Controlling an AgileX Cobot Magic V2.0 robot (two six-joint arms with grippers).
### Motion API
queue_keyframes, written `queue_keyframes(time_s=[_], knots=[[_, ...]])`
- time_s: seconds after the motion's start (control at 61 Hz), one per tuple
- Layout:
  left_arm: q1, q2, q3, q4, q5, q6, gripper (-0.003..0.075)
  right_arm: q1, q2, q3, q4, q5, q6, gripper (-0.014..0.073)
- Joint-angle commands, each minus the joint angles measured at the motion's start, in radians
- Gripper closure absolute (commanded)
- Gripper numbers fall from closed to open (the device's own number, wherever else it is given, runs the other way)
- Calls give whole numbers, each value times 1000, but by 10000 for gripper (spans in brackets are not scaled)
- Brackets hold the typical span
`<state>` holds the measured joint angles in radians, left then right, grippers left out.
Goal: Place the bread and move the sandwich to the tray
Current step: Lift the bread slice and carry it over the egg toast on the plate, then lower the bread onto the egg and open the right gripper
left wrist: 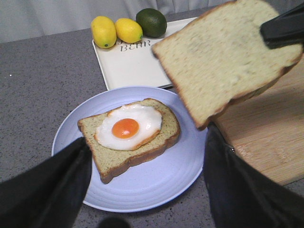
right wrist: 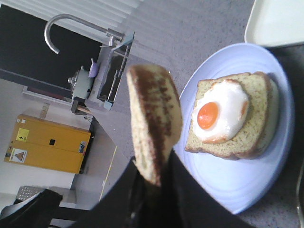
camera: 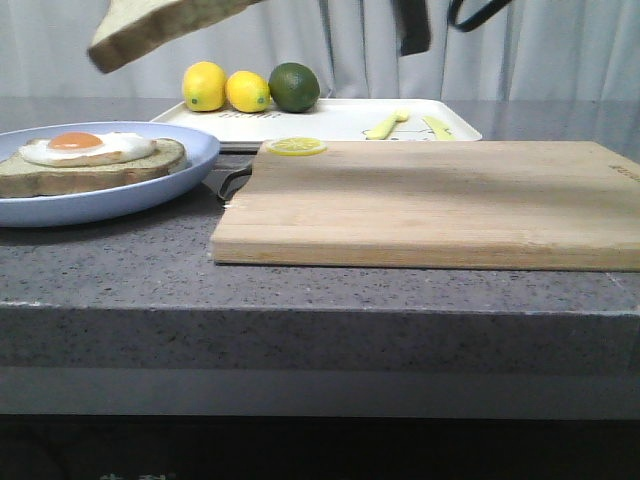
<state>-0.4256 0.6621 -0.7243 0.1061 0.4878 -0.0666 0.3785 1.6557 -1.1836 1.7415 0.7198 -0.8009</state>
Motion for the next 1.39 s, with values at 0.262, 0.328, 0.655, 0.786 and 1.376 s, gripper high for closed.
queue_keyframes(time_s=[0.262,0.328,0.655,0.786,1.376], knots=[[-6,4,-31,2,-83,2,228,146,251,-327,126,9,106,507],[-6,4,-31,2,-83,2,228,160,286,-364,126,-9,160,507],[-6,4,-31,0,-82,2,228,178,357,-419,125,-97,227,507],[-6,4,-31,0,-82,2,228,178,357,-419,125,-97,227,507],[-6,4,-31,0,-80,2,228,178,353,-419,125,-82,227,279]])
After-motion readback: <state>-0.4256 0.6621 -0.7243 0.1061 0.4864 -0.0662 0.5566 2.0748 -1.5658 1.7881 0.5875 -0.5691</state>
